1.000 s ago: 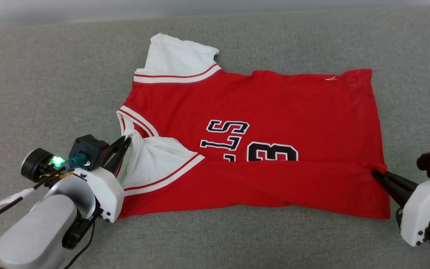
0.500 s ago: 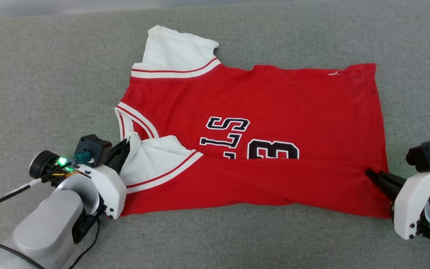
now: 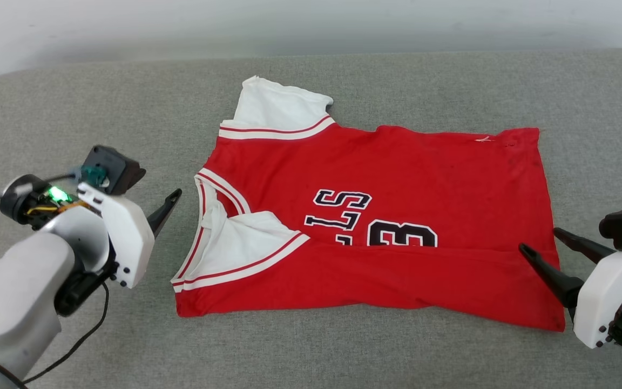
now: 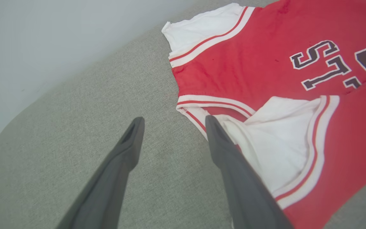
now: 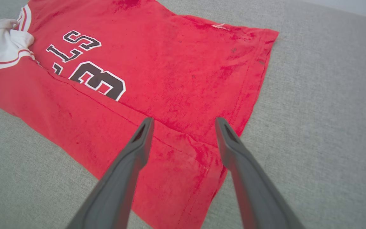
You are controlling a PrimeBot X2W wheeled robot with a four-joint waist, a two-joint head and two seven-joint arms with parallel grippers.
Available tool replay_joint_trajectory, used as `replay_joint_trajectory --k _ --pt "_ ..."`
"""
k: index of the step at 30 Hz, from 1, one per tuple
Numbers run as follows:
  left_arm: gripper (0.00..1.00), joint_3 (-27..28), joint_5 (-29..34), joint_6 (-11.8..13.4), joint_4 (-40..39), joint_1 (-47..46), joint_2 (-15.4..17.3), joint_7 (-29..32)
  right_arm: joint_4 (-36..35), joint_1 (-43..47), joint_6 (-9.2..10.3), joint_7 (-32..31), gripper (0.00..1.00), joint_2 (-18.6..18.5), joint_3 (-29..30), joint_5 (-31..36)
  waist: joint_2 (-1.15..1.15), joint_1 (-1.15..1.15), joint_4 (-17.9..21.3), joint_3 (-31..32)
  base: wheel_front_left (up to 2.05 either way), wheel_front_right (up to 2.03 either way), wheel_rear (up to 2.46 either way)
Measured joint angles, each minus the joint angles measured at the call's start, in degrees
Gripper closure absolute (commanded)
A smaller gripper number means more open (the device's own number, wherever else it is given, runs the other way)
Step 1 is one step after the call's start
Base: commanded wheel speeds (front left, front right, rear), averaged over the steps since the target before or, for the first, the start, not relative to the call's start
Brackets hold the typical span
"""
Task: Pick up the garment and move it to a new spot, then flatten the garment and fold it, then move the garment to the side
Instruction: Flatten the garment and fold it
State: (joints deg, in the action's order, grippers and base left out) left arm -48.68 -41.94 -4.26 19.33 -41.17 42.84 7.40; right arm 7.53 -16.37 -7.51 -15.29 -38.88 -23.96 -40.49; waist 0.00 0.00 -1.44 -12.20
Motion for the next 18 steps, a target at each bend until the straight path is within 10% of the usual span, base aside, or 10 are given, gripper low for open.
replay_joint_trajectory --k 10,18 --pt "0.0 -1.9 -12.8 -1.6 -12.0 -3.2 5.6 27.7 -1.8 0.6 0.0 -1.5 0.0 1.9 0.9 1.1 0.0 0.0 0.5 -0.1 0.0 0.0 0.0" --pt "0.0 -4.4 -16.9 -1.6 -14.6 -3.3 6.6 37.2 -1.7 -0.1 0.0 -1.7 0.0 2.8 0.3 1.1 0.0 0.0 1.7 -1.0 0.0 0.0 0.0"
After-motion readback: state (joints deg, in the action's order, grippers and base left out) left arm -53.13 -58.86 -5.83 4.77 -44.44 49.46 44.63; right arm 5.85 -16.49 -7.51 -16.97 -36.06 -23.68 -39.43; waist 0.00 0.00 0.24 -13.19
